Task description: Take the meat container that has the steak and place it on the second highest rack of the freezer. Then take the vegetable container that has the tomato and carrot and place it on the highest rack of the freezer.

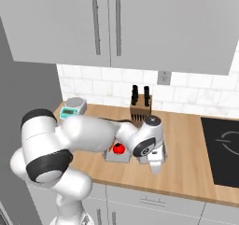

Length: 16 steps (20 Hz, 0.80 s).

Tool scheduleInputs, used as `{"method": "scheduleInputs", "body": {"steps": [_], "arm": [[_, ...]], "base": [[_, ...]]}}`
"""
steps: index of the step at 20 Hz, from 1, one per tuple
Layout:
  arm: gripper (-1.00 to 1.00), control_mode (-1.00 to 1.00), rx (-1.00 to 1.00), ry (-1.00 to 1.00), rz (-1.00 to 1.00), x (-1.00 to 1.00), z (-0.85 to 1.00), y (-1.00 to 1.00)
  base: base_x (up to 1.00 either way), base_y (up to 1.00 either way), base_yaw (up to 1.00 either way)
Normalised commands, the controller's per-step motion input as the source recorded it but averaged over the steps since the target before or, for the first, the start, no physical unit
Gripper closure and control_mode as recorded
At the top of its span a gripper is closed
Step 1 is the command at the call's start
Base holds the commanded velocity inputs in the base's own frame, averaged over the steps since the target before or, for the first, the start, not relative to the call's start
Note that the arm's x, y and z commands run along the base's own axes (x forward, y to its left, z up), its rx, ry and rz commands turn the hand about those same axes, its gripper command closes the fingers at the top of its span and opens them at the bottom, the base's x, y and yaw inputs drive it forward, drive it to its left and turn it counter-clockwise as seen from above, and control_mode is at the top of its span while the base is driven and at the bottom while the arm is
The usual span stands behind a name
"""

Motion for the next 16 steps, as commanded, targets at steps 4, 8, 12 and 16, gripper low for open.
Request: {"method": "scheduleInputs", "body": {"steps": [4,8,12,16], "arm": [[1.00,-1.00,0.00,0.00,-0.04,-0.22,0.73,0.00],[1.00,-1.00,0.00,0.00,-0.07,-0.15,0.90,0.17],[1.00,-1.00,0.00,0.02,-0.07,-0.13,0.79,0.57],[1.00,-1.00,0.00,0.00,-0.09,-0.16,0.57,0.90]], "base": [[0.00,0.00,0.00],[0.00,0.00,0.00],[0.00,0.00,0.00],[0.00,0.00,0.00]]}}
